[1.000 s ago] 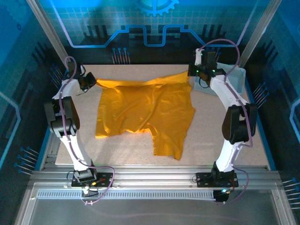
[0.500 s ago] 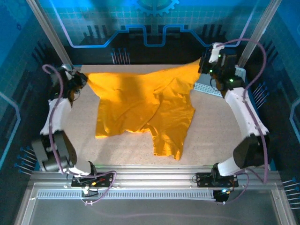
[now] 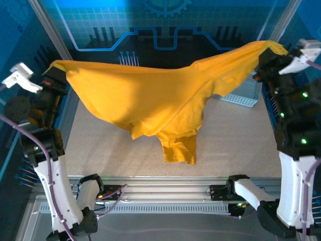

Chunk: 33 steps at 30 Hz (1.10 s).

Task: Fold the inside-out t-shirt

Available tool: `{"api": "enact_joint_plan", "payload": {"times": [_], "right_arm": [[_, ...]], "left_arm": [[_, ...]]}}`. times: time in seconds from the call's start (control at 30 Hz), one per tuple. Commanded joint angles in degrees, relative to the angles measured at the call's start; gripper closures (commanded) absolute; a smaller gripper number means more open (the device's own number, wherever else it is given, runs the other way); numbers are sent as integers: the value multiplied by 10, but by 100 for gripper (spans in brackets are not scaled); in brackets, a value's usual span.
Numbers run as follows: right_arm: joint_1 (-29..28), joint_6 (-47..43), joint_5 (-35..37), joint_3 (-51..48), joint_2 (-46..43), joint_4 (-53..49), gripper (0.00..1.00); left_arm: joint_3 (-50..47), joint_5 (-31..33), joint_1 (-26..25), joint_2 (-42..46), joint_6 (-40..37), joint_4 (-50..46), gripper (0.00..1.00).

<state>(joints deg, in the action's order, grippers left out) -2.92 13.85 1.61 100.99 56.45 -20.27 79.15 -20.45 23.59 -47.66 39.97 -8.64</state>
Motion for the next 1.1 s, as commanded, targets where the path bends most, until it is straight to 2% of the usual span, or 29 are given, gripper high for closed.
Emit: {"api": "enact_joint_plan", "payload": {"times": [0.0, 0.23, 0.37, 0.5, 0.63, 0.73, 0.87, 0.97, 1.07], "right_arm": [[9, -25, 57, 71, 15, -32, 100], [10, -38, 72, 250, 107, -67, 100], [11, -43, 72, 303, 163, -56, 100], [11, -42, -2, 322, 235, -50, 100], [1, -40, -80, 290, 309, -48, 100], [-27, -73, -91, 238, 365, -29, 100], [-43, -79, -105, 212, 463, 4, 100], [-48, -73, -119, 264, 571, 1, 100], [-53, -71, -119, 389, 704, -48, 100]], "left_arm": [[71, 31, 8, -18, -23, -78, 100], [222, 68, 8, -60, -44, -141, 100], [217, 89, 8, -85, -56, -131, 100], [173, 68, 8, -141, -65, -118, 100], [92, 13, -1, -223, -39, -57, 100], [62, 20, -30, -299, -58, -35, 100], [85, 35, -64, -429, -87, -37, 100], [117, 41, -70, -531, -98, -35, 100], [162, 44, -72, -619, -106, -43, 100]]}}
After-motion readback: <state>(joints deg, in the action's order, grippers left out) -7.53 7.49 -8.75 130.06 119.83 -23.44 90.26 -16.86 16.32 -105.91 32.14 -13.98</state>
